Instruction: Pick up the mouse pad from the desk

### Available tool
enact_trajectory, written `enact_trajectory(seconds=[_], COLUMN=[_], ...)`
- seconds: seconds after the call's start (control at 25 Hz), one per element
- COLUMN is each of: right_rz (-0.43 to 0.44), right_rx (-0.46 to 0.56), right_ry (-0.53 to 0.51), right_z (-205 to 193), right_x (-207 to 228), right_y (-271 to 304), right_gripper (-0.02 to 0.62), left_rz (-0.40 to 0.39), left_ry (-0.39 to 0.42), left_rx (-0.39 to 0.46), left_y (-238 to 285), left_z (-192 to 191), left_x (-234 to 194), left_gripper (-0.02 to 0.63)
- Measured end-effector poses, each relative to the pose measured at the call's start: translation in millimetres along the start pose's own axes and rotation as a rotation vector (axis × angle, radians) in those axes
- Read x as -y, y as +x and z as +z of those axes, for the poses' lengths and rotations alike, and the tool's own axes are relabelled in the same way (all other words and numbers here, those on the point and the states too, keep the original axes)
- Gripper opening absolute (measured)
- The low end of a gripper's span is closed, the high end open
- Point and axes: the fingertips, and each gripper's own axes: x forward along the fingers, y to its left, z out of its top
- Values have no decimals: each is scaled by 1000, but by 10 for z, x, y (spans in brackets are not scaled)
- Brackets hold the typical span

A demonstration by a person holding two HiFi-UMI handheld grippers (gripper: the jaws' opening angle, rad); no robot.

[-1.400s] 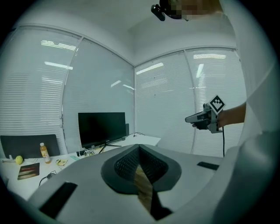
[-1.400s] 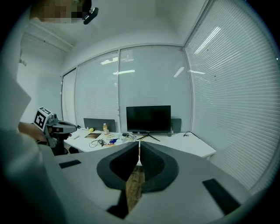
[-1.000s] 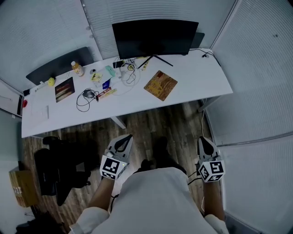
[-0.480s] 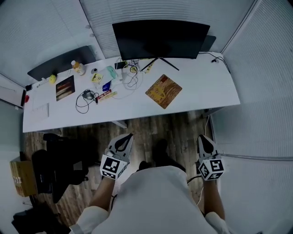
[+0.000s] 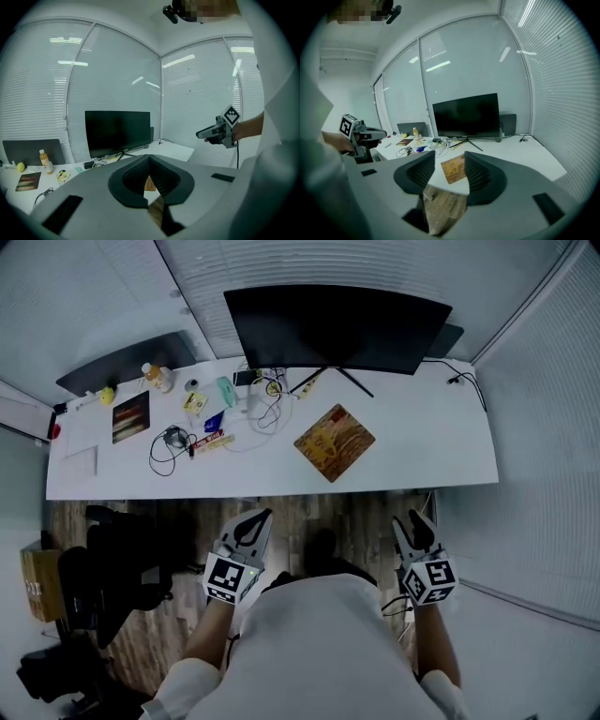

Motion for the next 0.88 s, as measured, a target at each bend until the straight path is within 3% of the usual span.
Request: enact_trajectory(seconds=[0.04, 0.24, 0.6, 0.88], right_rz=[14, 37, 77, 92], right_rx=[-12, -50, -125, -202], right_ry=[1, -34, -70, -68], right_z=[13, 85, 158, 95], right_x=[47, 319, 702, 867], right_y=[70, 366, 783, 1089], right_gripper=[232, 344, 362, 362], left_rz=[8, 43, 95, 93], left_ry=[-3, -22, -48, -73], left_rx=[-2, -19, -55, -85], left_y=[62, 346, 673, 844], left_z=[21, 66, 83, 18], left_x=[-12, -44, -124, -153], left_gripper=[17, 17, 17, 17])
